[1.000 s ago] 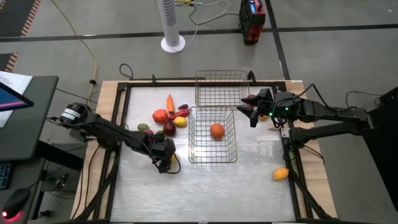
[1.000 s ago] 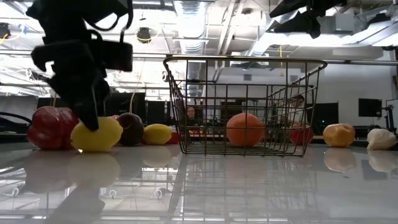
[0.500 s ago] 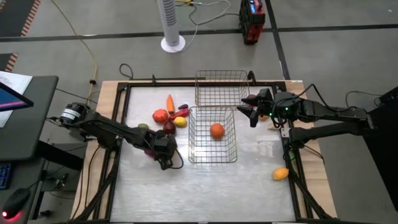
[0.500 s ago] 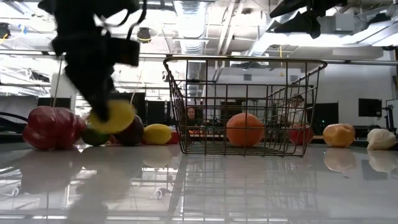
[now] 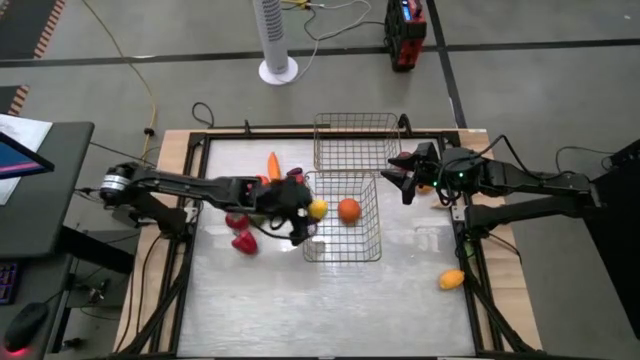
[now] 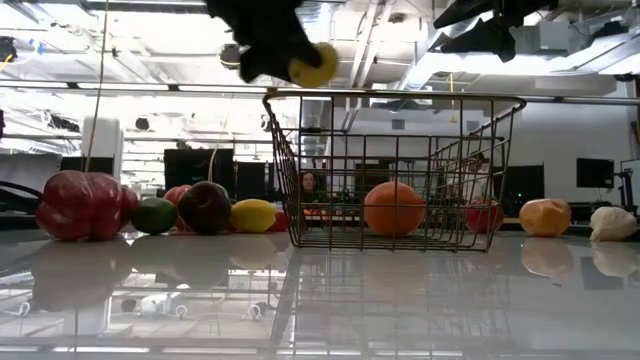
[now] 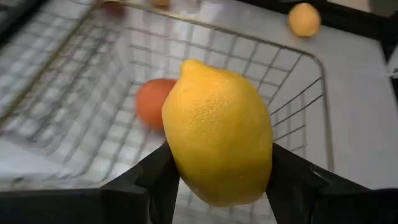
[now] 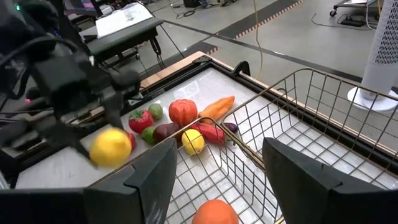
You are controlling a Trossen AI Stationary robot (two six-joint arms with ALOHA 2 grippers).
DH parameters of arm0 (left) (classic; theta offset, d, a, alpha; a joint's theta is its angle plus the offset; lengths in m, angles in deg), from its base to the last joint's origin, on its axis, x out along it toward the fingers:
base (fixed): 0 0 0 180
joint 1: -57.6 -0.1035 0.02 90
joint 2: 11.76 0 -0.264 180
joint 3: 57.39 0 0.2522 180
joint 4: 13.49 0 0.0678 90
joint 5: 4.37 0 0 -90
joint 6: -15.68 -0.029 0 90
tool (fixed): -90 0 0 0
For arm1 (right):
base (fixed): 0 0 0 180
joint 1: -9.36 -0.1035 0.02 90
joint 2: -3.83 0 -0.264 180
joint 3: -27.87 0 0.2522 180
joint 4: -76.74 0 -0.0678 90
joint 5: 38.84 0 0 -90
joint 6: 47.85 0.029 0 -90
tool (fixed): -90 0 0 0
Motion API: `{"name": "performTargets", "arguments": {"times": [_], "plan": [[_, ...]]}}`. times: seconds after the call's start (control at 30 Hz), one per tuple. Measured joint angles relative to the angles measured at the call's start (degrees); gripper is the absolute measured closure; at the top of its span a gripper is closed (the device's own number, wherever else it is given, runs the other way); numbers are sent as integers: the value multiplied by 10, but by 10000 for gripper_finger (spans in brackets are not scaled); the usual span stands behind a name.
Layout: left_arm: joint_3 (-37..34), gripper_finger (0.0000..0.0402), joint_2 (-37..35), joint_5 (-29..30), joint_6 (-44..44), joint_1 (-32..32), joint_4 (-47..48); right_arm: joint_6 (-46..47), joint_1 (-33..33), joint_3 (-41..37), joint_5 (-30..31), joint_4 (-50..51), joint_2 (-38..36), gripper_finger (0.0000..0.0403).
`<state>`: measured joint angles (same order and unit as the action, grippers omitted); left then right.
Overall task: Sort produce into baskets
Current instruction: Put the bottom left lemon into the bottom wire basket, then put the red bell pepper into the top wire basket
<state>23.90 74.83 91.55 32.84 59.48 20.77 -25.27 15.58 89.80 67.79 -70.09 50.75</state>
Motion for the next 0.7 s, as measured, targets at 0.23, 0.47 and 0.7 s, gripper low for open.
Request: {"name": "performTargets", "arguments": {"times": [0.23, 0.47, 0.7], "plan": [[95, 195, 105, -52, 10, -1, 21, -1, 3, 9, -58, 68, -1, 137], [145, 106, 140, -46, -4, -6, 59, -6, 3, 30, -97, 152, 3, 137], [145, 84, 100, -52, 14, -23, 106, -6, 3, 31, -105, 172, 3, 137]]}}
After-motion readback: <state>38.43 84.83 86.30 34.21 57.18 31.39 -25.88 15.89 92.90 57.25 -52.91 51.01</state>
